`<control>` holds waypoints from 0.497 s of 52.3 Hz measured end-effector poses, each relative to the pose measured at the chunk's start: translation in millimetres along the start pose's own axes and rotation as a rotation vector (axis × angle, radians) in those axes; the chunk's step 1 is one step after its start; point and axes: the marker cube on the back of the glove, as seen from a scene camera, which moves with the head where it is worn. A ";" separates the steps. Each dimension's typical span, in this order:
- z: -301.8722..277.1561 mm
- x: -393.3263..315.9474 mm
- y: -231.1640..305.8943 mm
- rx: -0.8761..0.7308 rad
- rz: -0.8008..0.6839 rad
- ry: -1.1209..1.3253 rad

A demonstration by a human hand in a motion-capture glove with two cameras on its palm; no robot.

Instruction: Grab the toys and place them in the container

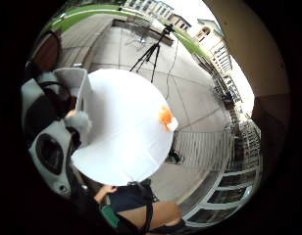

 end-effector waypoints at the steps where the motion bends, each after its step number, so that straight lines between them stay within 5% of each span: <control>1: -0.5 -8.5 -2.8 -0.002 -0.008 0.002; 26: 27.5 -140.5 -47.9 -0.056 -0.078 -0.035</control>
